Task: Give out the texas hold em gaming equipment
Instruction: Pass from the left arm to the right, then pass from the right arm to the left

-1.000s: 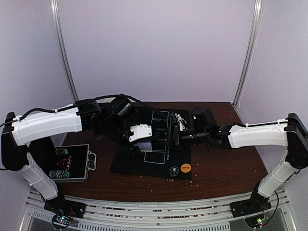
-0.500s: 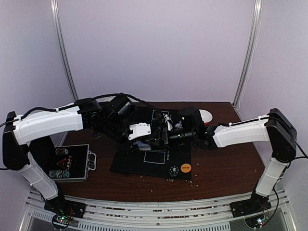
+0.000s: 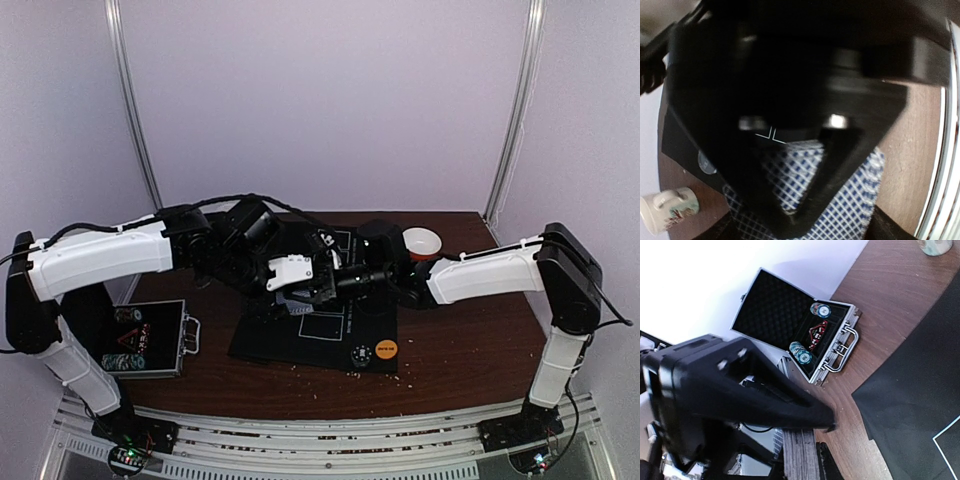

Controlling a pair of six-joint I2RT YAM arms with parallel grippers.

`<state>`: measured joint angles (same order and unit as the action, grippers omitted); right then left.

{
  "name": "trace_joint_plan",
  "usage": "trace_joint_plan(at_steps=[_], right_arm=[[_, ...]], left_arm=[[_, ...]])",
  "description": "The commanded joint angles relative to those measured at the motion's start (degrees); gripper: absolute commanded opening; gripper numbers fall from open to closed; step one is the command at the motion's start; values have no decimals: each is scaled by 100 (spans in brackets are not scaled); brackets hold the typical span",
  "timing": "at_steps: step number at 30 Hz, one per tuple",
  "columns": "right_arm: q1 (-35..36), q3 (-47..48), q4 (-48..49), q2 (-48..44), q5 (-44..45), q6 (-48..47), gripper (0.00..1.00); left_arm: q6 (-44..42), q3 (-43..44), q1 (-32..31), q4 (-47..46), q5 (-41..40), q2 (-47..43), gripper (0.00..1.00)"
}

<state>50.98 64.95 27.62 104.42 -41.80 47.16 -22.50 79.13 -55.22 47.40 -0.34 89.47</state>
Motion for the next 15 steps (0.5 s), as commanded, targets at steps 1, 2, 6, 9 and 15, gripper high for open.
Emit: trace_joint_plan(at_steps=[1, 2, 6, 9, 15], right_arm=[[54, 70, 58, -154, -262, -182, 3], [60, 63, 56, -170, -280, -194, 2], [74, 51, 59, -209, -328, -191, 1], [77, 37, 80, -221, -324, -145, 1], [70, 58, 221, -238, -352, -54, 1]], left_arm=[[-26, -345, 76, -542, -153, -151, 87], [-117, -469, 81, -659, -151, -198, 92], [-206, -749, 122, -1066, -253, -235, 98], [-185, -706, 160, -1229, -221, -153, 93], [-298, -924, 165, -1504, 49, -226, 72]])
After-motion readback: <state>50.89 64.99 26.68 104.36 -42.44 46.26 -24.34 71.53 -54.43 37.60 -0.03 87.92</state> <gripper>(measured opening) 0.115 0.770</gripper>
